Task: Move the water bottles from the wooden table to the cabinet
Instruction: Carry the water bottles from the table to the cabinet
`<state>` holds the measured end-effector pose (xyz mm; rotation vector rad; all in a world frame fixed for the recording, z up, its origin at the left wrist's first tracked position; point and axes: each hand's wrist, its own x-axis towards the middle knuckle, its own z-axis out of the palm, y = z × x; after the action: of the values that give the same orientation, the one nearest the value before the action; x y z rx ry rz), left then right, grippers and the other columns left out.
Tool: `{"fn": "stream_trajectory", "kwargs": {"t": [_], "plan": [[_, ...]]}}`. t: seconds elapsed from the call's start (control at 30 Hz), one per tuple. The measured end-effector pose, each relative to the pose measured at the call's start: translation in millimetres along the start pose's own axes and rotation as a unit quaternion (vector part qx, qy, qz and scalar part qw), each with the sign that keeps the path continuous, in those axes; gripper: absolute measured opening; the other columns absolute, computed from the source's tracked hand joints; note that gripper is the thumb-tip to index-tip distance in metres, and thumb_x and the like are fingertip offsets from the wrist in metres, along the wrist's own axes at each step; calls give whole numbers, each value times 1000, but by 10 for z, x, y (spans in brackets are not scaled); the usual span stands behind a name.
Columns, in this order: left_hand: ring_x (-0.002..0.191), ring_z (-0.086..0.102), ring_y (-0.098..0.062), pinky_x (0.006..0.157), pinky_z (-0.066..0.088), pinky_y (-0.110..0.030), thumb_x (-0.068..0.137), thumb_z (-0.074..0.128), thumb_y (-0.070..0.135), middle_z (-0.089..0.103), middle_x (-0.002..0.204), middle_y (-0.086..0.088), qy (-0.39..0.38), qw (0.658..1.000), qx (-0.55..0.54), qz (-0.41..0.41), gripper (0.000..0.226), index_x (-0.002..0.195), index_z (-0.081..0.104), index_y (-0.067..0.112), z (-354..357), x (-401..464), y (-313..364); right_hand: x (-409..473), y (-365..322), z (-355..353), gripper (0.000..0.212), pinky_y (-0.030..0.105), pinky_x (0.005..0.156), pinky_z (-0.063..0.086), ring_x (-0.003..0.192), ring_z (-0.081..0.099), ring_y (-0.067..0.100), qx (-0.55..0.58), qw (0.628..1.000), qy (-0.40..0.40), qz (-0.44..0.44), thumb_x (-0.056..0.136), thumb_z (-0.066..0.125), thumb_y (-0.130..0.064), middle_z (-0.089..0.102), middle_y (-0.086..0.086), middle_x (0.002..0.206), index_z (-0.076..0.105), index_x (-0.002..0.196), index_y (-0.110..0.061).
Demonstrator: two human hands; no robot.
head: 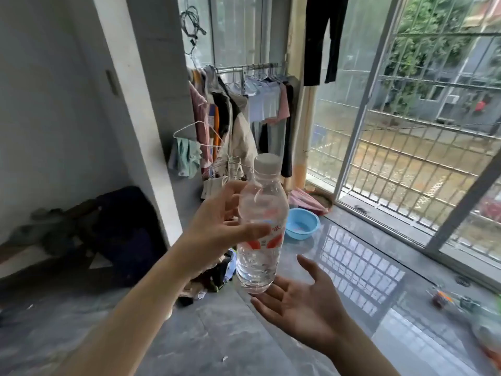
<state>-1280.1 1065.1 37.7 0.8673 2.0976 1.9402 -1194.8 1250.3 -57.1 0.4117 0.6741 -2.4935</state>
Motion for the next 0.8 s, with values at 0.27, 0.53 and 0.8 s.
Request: {"fn": "stream_trajectory", "kwargs": {"t": [0.27,0.53,0.8], "plan": [[108,73,-16,88,61,-33,63,86,36,76,115,5,-178,982,-59,25,68,124,60,23,1003,592,-194,-589,-122,-517,73,48,91,57,115,66,40,80,971,147,-169,85,56,-49,61,25,134,58,131,8],[109,72,-13,90,62,-37,55,86,44,76,114,10,-358,927,-103,48,66,116,62,37,2574,530,99,-1904,135,-1134,67,52,91,56,101,71,41,174,896,218,-346,79,65,-44,65,26,126,67,120,9],[112,72,-12,87,61,-30,61,86,37,75,119,7,-537,824,-151,96,67,123,62,30,4172,-421,783,-3494,1048,-1466,69,50,83,58,104,68,42,251,775,269,-514,79,68,-47,67,26,119,66,123,6]]}}
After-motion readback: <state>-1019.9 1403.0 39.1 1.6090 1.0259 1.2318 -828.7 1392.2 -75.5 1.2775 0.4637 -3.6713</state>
